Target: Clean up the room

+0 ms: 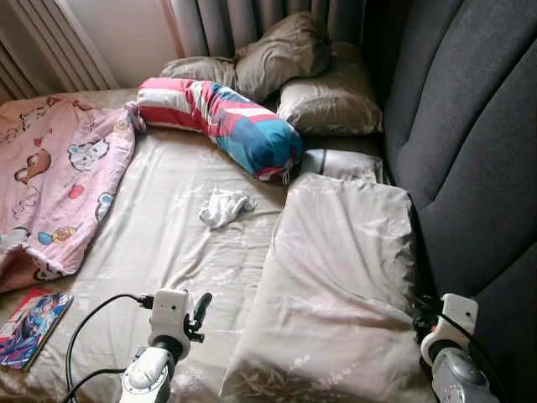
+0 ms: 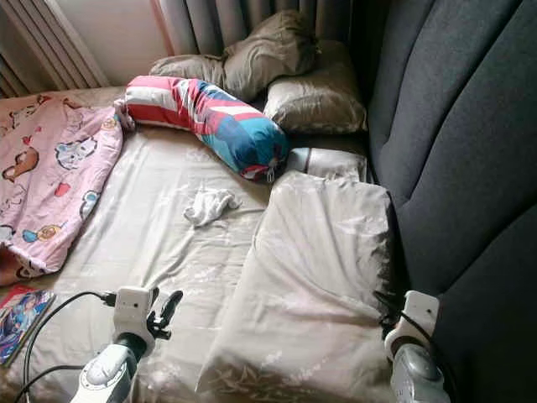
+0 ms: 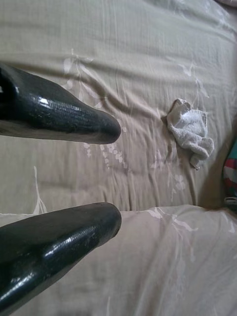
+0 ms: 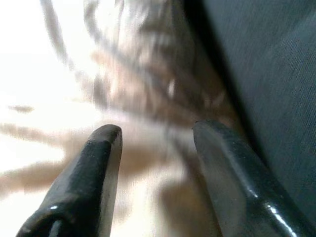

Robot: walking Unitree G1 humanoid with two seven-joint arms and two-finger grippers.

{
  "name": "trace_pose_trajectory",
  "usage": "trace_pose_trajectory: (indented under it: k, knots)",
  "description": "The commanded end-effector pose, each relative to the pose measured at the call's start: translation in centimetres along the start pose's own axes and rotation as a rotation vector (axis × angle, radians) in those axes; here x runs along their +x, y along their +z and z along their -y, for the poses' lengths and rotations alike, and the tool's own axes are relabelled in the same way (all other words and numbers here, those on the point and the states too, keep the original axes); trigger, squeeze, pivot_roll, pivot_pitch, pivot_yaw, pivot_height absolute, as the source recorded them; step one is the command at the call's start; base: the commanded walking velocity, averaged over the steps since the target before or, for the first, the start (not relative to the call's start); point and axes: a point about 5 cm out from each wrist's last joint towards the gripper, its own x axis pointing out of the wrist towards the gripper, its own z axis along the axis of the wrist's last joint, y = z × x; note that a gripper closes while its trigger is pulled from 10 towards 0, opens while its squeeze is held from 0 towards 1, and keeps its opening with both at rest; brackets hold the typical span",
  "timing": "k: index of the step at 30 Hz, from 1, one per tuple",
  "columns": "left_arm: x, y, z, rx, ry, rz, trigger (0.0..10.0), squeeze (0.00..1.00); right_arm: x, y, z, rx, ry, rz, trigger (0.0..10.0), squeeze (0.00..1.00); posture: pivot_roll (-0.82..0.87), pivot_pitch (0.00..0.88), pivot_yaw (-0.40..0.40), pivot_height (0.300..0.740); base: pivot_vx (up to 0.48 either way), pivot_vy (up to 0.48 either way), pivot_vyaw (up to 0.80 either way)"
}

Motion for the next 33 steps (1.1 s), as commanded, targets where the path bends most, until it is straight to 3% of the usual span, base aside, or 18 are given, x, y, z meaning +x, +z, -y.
trace_pose_trajectory:
  k: [1,8,18,21,22,23,30,33]
  knots:
    - [-0.8,-0.9,-0.7,0.011,0.013,-0.036,10.0,0.0,-0.4,-1.4,0.3,0.005,-0.006,-0.055,10.0,1.0,0.01,0.246,0.074,0.74,0.0,0.0,0.0]
    - [-0.9,-1.1,-0.6,0.015,0.004,-0.04,10.0,0.0,-0.7,-2.3,1.3,0.008,-0.057,-0.092,10.0,1.0,0.01,0.238,0.075,0.74,0.0,0.0,0.0]
    - [-1.2,-1.1,-0.8,0.022,0.001,-0.04,10.0,0.0,-0.9,-3.5,0.3,0.048,0.033,-0.136,10.0,1.0,0.02,0.229,0.082,0.74,0.0,0.0,0.0]
    - [-1.3,-1.1,-0.9,0.024,0.001,-0.042,10.0,0.0,-1.2,-4.9,0.5,0.049,0.014,-0.202,10.0,1.0,0.02,0.24,0.085,0.74,0.0,0.0,0.0]
    - [-1.3,-1.1,-0.9,0.024,0.0,-0.043,10.0,0.0,-1.4,-5.3,0.6,0.054,0.006,-0.218,10.0,0.76,0.02,0.242,0.087,0.74,0.0,0.0,0.0]
    - [-1.5,-1.1,-0.8,0.024,-0.001,-0.045,10.0,0.0,-1.6,-6.1,0.8,0.056,-0.012,-0.247,10.0,0.0,0.03,0.253,0.091,0.74,0.0,0.0,0.0]
    - [-2.0,-1.3,-1.1,0.029,0.001,-0.051,10.0,0.0,-2.4,-8.2,0.9,0.061,-0.04,-0.33,10.0,0.0,0.04,0.27,0.099,0.74,0.0,0.0,0.0]
    - [-2.4,-1.4,-1.2,0.032,0.0,-0.057,10.0,0.0,-2.8,-9.4,0.1,0.102,0.001,-0.37,10.0,0.0,0.05,0.285,0.108,0.74,0.0,0.0,0.0]
